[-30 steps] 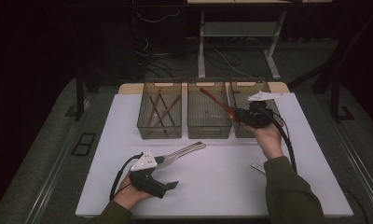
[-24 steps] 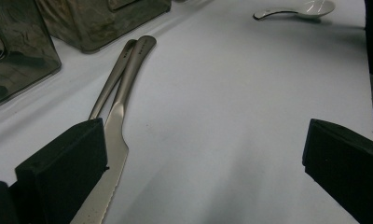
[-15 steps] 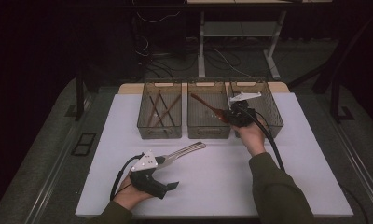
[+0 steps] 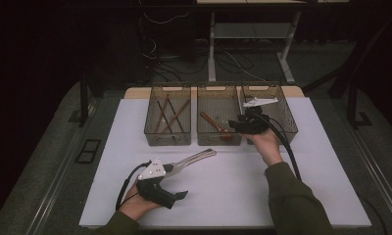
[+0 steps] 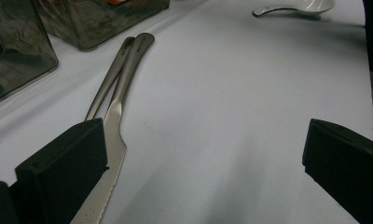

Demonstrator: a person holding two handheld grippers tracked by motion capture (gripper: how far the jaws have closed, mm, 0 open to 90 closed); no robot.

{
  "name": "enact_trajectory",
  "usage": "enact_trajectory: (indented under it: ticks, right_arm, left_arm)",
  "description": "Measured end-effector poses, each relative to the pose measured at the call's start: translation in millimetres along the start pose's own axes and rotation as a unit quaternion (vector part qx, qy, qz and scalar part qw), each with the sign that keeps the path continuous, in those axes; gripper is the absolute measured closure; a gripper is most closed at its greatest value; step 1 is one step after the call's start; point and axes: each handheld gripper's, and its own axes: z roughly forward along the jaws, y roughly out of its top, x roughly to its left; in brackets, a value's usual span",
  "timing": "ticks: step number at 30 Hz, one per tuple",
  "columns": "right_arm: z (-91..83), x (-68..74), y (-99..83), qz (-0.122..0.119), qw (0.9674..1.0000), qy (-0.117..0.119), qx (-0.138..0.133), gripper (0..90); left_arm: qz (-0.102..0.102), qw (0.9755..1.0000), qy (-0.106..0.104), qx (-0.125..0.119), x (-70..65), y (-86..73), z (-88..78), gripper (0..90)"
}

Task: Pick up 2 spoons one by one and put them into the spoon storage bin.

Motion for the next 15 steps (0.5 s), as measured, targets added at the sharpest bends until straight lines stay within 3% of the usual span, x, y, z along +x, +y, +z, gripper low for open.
enact_trajectory:
  ticks: [8,15]
  right_arm:
    - [-24.7,-2.7,-8.4,0.003,0.9993,0.038,-0.001,43.3]
    - [-47.4,-1.8,-19.0,-0.014,0.9982,0.058,-0.004,39.8]
  left_arm:
    - [0.001,1.0,0.0,0.002,-0.3,0.0,0.0,0.0]
    - [0.0,1.0,0.001,0.0,-1.2,0.5,-0.6,0.0]
